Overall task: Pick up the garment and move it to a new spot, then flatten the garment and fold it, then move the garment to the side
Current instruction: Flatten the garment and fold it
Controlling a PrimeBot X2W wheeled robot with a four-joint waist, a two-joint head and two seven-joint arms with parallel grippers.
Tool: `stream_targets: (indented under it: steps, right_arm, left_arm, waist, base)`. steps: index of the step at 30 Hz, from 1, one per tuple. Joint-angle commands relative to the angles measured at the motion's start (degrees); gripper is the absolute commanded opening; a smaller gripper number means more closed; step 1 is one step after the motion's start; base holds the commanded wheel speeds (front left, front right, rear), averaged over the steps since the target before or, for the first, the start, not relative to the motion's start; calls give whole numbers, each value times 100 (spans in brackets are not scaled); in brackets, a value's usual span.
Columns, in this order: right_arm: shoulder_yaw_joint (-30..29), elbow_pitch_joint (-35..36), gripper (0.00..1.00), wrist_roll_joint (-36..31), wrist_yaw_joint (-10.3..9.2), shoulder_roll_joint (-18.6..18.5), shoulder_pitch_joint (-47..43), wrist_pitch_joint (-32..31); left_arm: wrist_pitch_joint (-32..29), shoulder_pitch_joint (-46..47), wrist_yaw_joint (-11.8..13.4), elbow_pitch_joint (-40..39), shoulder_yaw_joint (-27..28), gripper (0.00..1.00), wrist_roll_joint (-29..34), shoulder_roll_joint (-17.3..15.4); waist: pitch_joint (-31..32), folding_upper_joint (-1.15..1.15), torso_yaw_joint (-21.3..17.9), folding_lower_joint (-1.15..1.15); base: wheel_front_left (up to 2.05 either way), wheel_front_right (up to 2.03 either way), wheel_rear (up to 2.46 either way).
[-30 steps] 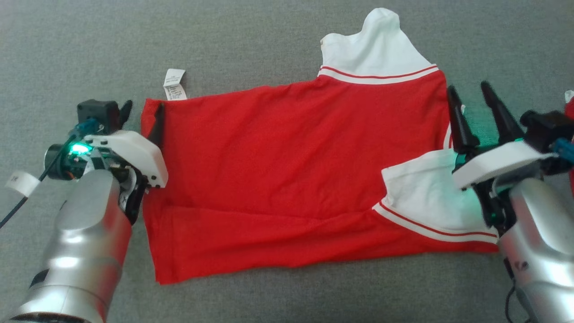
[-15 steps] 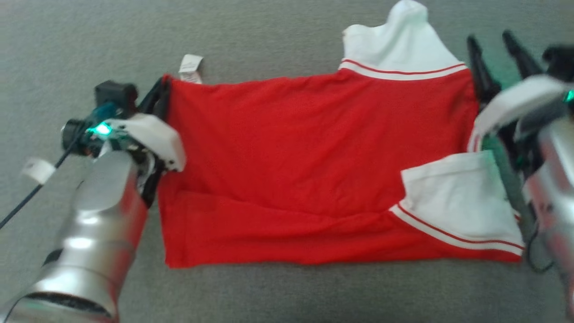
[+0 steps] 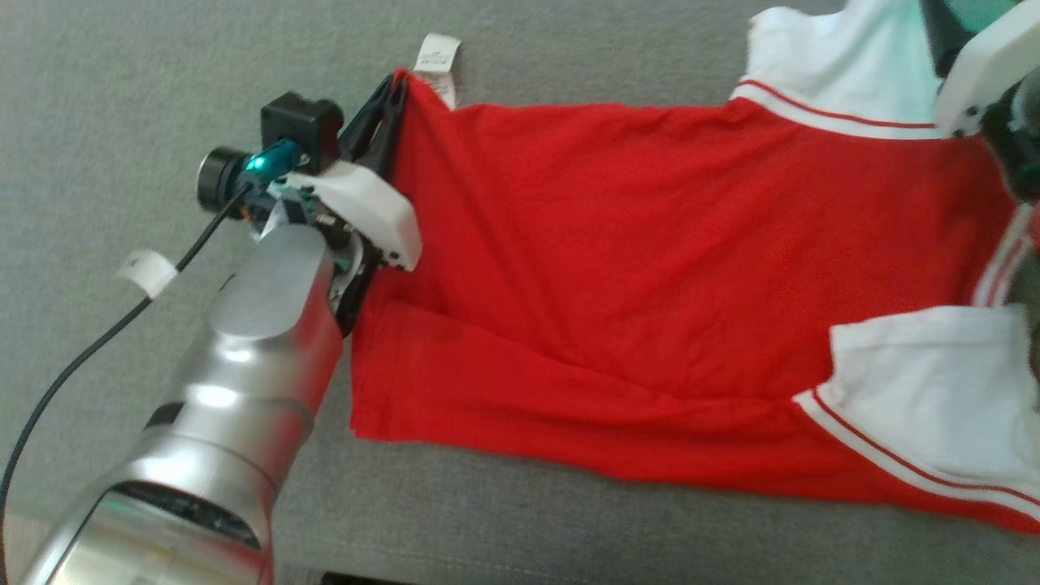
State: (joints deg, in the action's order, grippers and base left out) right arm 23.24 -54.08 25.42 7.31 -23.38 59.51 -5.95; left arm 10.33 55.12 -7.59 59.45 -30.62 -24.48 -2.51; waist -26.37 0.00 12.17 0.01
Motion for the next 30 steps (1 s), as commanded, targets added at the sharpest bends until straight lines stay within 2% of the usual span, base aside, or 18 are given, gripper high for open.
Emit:
stream_targets:
  steps: [1,5,9,10,11,12,15,18,23,27,30]
  right_arm:
    - [47,10,100,-45,18,-75,131,3]
    - [225,-309,100,-12,18,4,208,-98]
    - [473,-344,100,151,18,72,156,-161]
    - [670,-325,94,260,18,51,124,-229]
    - [775,-313,53,298,18,15,115,-253]
    - [851,-315,0,350,18,-24,112,-276]
    - [1001,-359,0,510,18,-118,128,-346]
    - [1037,-424,0,555,18,-206,204,-138]
    - [749,-689,0,420,18,-235,470,934]
    - [513,-933,0,325,18,-127,611,1741]
    - [409,-1005,0,312,18,-46,620,1974]
  left_arm:
    - [101,249,10,-98,38,0,-61,-141]
    - [170,311,10,-39,-90,0,-181,-81]
    - [197,327,10,38,-190,0,-271,-61]
    - [224,342,10,87,-234,0,-336,-55]
    - [241,350,10,114,-249,0,-365,-52]
    - [256,359,10,141,-263,0,-392,-51]
    - [296,400,10,216,-302,0,-456,-47]
    - [330,432,10,288,-336,0,-517,-45]
    - [437,510,88,263,-276,0,-510,-64]
    - [462,511,347,-203,-78,0,-366,-203]
    - [464,303,526,-636,129,0,-208,-348]
  waist:
    - [-182,0,177,-1]
    - [-273,0,249,-1]
    - [-269,0,251,-1]
    - [-258,0,238,-1]
    - [-246,0,232,-1]
    - [-237,0,226,-1]
    - [-217,0,205,-1]
    - [-202,0,191,-1]
    - [-134,0,136,-1]
    - [34,0,28,-1]
    - [216,0,-102,-1]
  base:
    - [0,0,0]
    - [0,0,0]
    - [0,0,0]
    - [0,0,0]
    - [0,0,0]
    - [0,0,0]
    - [0,0,0]
    - [0,0,0]
    - [0,0,0]
    - [0,0,0]
    - [0,0,0]
